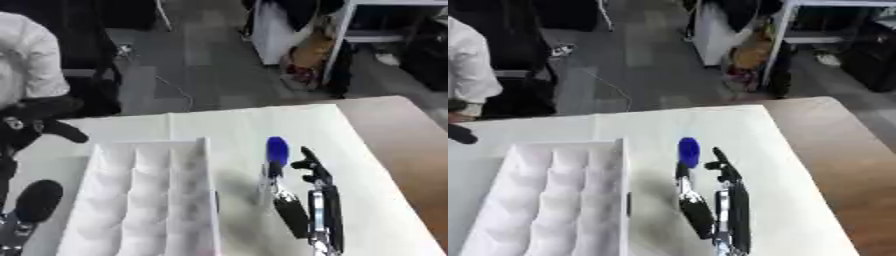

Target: Pick up objects on the table and place them in the box.

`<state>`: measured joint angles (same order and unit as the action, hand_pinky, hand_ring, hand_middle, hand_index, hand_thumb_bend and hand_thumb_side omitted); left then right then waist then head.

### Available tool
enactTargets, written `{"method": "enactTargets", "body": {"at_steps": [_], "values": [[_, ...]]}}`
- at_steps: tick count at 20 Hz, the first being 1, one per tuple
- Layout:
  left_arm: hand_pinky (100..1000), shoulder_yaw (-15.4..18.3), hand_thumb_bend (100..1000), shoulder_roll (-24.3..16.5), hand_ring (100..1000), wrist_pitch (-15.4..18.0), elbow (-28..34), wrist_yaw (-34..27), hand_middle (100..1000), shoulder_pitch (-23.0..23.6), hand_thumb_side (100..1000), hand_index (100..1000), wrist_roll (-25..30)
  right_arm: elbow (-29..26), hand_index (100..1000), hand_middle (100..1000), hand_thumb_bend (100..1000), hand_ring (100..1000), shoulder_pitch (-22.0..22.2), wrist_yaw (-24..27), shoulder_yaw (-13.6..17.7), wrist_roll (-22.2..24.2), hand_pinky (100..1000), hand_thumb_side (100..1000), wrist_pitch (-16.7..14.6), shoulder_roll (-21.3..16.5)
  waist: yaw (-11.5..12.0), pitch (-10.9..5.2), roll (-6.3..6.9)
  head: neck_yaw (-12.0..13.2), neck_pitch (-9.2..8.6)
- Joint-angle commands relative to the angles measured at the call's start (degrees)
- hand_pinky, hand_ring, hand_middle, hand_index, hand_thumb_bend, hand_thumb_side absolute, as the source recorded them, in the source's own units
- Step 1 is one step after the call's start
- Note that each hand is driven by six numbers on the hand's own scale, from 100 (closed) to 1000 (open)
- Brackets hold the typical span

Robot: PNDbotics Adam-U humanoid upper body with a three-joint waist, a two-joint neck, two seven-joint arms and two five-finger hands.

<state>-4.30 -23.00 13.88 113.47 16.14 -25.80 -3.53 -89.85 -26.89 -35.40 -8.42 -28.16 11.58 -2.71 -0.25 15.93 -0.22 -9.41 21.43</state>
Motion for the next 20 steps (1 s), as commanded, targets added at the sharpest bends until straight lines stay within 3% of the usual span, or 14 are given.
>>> {"method": "enactTargets", "body": {"at_steps": [1, 8, 20], "values": [[662, -0.1, 517, -0.4, 549, 0.1, 1.1, -0.1, 776, -0.5, 874, 878, 0.2, 0.0, 940, 662, 481, 883, -1.5, -0.1, -0.3, 0.3, 748, 835, -0.3, 0.4, 0.0, -0.87, 0.04, -1.5, -0.69], [662, -0.1, 515, -0.4, 547, 0.1, 1.1, -0.2, 776, -0.1, 876, 877, 0.4, 2.7, 940, 673, 548, 886, -4.2, -1.2, -0.3, 1.5, 754, 841, -0.4, 0.4, -0.3, -1.09, 0.15, -2.3, -0.29], [662, -0.2, 515, -0.1, 547, 0.1, 1.1, -0.3, 776, -0.1, 876, 877, 0.5, 7.2, 951, 697, 518, 897, -7.5, 0.0, 0.8, 0.8, 759, 825, 0.5, -2.4, -0.1, -1.1, 0.5, -4.7, -0.29]]}}
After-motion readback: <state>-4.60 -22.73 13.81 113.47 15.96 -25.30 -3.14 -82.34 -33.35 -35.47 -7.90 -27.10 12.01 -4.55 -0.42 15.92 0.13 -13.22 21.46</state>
